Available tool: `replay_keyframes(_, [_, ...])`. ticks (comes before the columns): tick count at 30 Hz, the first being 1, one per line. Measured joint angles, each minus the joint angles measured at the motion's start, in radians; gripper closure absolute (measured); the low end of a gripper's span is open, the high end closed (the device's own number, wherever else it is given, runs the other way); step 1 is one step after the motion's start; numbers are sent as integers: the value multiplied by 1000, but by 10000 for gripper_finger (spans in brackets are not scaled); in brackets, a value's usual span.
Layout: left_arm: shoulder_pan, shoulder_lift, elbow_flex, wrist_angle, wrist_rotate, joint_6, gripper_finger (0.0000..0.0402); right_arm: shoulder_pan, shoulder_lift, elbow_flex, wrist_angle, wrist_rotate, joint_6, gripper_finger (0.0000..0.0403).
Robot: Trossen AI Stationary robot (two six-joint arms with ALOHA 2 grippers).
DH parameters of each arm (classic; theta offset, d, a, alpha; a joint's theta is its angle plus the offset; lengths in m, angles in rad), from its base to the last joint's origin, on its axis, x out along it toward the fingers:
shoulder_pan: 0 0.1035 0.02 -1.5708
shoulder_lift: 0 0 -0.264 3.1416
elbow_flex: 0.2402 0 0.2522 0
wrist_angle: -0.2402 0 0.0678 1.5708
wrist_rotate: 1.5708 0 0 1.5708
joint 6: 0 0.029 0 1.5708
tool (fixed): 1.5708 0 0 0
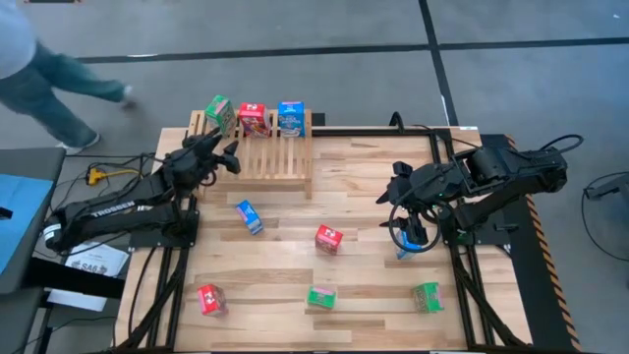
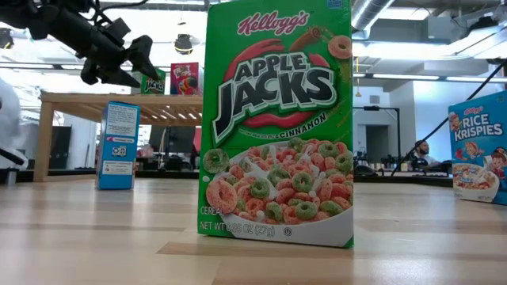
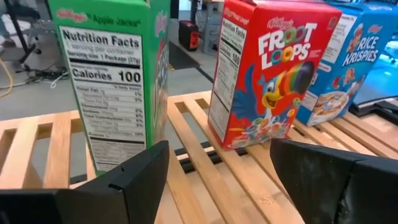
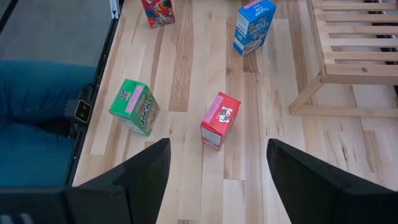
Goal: Stack cereal on shelf
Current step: Put the top right green cereal box on the shelf
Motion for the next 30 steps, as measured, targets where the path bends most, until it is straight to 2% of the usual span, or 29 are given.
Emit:
replay_keyframes(9, [11, 43, 0, 72, 9, -7, 132, 0, 0, 0, 0, 0, 0, 110])
replay_keyframes(15, [19, 54, 0, 84, -46, -8, 132, 0, 0, 0, 0, 0, 0, 110])
replay_keyframes(24, [67, 54, 0, 83, -57, -39, 132, 0, 0, 0, 0, 0, 0, 110])
replay_keyframes(30, [76, 54, 0, 83, -124, -23, 132, 0, 0, 0, 0, 0, 0, 110])
